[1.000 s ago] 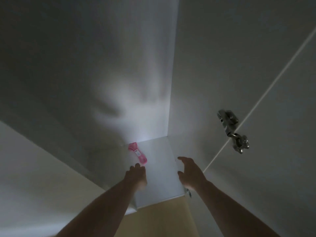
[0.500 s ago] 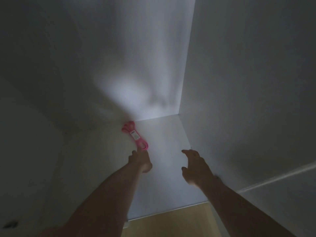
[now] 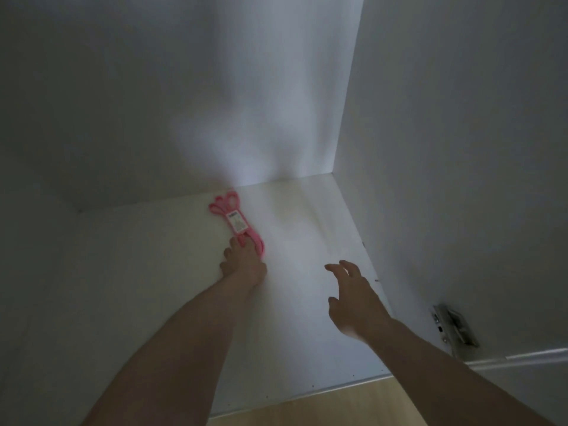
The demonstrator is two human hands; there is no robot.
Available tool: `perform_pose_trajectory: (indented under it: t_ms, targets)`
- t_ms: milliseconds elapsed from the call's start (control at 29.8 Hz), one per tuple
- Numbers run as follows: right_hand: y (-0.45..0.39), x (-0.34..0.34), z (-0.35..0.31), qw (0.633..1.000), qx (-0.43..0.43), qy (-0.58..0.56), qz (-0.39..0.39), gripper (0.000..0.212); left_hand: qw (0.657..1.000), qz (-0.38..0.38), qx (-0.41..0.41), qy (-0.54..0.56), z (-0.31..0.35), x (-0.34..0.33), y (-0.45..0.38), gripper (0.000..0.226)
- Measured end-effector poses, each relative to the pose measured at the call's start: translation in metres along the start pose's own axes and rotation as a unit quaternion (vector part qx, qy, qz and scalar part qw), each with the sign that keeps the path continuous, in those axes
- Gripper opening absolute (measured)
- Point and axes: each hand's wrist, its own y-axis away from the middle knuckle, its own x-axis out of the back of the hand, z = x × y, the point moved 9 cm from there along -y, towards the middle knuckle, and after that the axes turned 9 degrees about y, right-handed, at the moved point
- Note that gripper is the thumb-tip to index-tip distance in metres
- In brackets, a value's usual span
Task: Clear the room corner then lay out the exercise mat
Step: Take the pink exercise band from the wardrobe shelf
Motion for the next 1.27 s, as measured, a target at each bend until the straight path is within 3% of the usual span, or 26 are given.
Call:
perform_pose_trajectory:
  t_ms: [134, 268, 369, 503, 604, 671, 771, 872, 1073, 1174, 1274]
  targets:
    - [0.022, 0.016, 0.0, 1.0, -0.003, 0.004, -0.003, 0.063, 0.994, 0.05, -0.051, -0.084, 0.012, 0.004, 0.033, 0.049]
    - [0.078, 0.044, -0.004, 0.999, -0.032, 0.004, -0.039, 0.063, 0.993, 0.049, -0.085, -0.07, 0.034, 0.03, 0.113, 0.048]
    - [0.125, 0.09, -0.014, 0.997, -0.056, -0.007, -0.045, 0.071, 0.997, 0.0, -0.062, -0.04, 0.054, 0.079, 0.175, 0.047]
    - [0.188, 0.158, -0.035, 0.997, -0.063, 0.002, -0.033, 0.072, 0.996, -0.086, -0.037, 0.0, 0.083, 0.148, 0.246, 0.025]
    - [0.251, 0.202, -0.053, 0.994, -0.1, -0.031, -0.03, 0.07, 0.987, -0.156, 0.0, 0.034, 0.086, 0.174, 0.295, 0.05]
    - [0.305, 0.243, -0.069, 0.989, -0.141, -0.052, -0.016, 0.07, 0.975, -0.215, -0.027, 0.047, 0.09, 0.205, 0.338, 0.063]
    - [0.373, 0.275, -0.084, 0.981, -0.174, -0.082, -0.005, 0.071, 0.96, -0.261, -0.087, 0.049, 0.096, 0.249, 0.393, 0.064]
    - [0.462, 0.339, -0.106, 0.972, -0.216, -0.095, 0.012, 0.07, 0.942, -0.293, -0.154, 0.055, 0.117, 0.34, 0.47, 0.071]
    - [0.616, 0.456, -0.145, 0.952, -0.239, -0.138, 0.134, 0.063, 0.9, -0.345, -0.254, 0.087, 0.155, 0.488, 0.6, 0.069]
    - [0.702, 0.511, -0.159, 0.923, -0.238, -0.134, 0.271, 0.057, 0.897, -0.313, -0.297, 0.099, 0.168, 0.557, 0.66, 0.032]
    - [0.785, 0.568, -0.167, 0.85, -0.228, -0.131, 0.457, 0.052, 0.895, -0.242, -0.358, 0.108, 0.18, 0.614, 0.698, 0.013]
